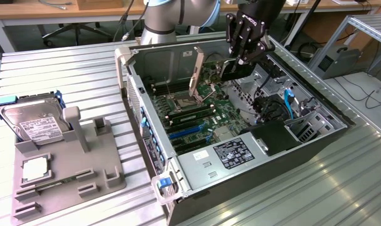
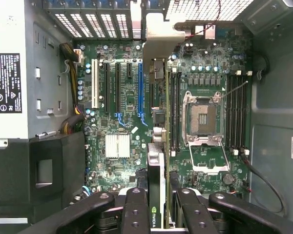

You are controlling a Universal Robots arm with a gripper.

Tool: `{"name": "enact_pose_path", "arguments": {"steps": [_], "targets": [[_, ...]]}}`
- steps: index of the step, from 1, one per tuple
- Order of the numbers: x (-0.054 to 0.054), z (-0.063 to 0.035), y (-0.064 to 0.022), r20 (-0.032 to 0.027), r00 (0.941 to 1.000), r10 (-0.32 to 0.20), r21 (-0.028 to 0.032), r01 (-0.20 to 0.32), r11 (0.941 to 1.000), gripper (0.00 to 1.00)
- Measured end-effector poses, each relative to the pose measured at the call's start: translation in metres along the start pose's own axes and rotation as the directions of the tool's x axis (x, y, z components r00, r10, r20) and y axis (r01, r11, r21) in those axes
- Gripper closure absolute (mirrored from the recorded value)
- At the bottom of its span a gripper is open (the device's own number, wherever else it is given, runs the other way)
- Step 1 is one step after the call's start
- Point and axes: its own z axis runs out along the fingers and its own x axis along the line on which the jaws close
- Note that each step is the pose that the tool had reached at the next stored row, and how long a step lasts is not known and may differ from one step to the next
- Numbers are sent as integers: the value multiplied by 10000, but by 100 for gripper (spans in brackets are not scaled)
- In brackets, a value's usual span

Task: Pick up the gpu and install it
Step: 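Insert the gpu into the slot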

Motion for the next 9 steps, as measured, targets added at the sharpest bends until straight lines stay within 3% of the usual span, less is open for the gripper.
{"name": "enact_pose_path", "arguments": {"steps": [9], "targets": [[0,1,0,0,10000,1,-1,-1,10000,73]]}}
